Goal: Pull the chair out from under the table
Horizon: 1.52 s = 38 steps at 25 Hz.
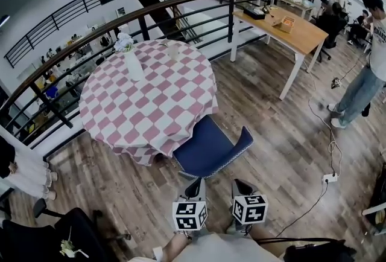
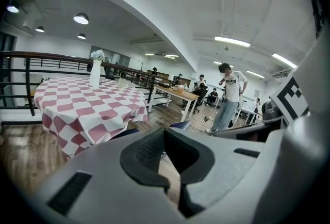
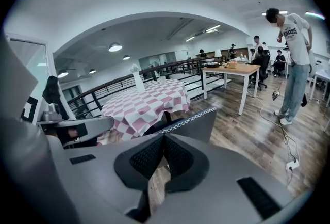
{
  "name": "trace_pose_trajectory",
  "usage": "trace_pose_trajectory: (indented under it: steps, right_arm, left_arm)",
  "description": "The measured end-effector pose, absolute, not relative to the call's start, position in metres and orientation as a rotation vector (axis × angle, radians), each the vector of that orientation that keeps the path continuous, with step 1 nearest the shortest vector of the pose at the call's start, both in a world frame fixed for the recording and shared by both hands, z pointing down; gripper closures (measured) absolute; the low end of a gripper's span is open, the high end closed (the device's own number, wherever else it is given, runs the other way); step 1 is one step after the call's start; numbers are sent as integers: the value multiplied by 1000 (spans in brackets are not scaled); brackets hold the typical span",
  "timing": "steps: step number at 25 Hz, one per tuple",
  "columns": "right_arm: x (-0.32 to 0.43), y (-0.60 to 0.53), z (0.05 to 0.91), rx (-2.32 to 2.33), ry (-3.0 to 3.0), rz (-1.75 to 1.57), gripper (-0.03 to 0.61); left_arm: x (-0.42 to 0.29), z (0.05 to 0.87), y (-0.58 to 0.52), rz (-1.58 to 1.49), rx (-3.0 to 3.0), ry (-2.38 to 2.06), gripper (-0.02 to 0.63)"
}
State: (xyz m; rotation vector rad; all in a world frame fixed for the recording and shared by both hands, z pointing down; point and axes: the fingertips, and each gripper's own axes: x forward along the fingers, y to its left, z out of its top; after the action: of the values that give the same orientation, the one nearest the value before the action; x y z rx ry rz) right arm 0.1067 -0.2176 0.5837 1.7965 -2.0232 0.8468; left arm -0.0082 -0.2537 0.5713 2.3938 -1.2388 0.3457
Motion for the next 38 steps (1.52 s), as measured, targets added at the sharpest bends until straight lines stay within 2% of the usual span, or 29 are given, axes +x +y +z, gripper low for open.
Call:
trace_pose_trajectory:
  steps: [10,12,15,25,31,38]
  right_arm:
    - [143,-212,587,1785,-2007,861,561]
    - [148,-211,589,1778,-2006,864,561]
    - [154,-209,591,1772,-2001,871,561]
    - [173,-210,608,1785,-1946,936,561]
    - [183,-208,619,1779,-1899,983,561]
    - [191,-196,647,1793,-1838,1063,561]
  left_arm:
    - [17,583,-252,448,2376,-1253,609]
    - [22,588,-252,464,2376,-1221,583]
    - [27,597,-253,504,2388,-1187,503]
    - [33,624,-272,666,2467,-1076,396]
    - [49,644,-281,937,2564,-926,362]
    - [68,673,-291,1039,2584,-752,360]
